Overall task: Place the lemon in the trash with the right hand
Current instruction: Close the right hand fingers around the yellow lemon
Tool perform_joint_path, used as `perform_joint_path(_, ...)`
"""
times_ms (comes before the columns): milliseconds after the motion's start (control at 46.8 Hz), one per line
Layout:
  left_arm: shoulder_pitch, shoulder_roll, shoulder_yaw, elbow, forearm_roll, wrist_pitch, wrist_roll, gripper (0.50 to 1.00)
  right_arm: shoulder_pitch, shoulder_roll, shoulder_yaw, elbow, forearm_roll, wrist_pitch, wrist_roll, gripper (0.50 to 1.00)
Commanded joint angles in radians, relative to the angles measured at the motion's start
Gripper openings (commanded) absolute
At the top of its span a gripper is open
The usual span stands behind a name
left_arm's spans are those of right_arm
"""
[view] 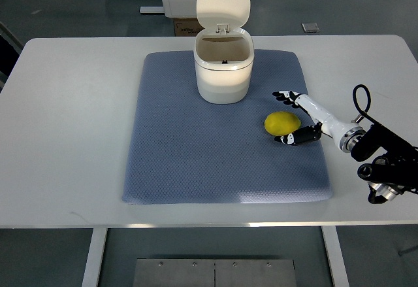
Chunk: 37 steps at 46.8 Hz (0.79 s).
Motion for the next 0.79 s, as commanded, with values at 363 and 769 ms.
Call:
perform_joint_path(363, 0.0, 0.0, 0.0, 0.0, 0.0, 0.0, 0.0, 1.0, 0.017, 0.021, -0.045, -0.02, 0.0, -0.012, 0.001, 0.786)
perform_joint_path(769, 0.0, 0.0, 0.0, 0.0, 0.0, 0.0, 0.0, 1.0, 0.023, 0.024, -0.059, -0.029, 0.049, -0.012, 0.001, 0.529)
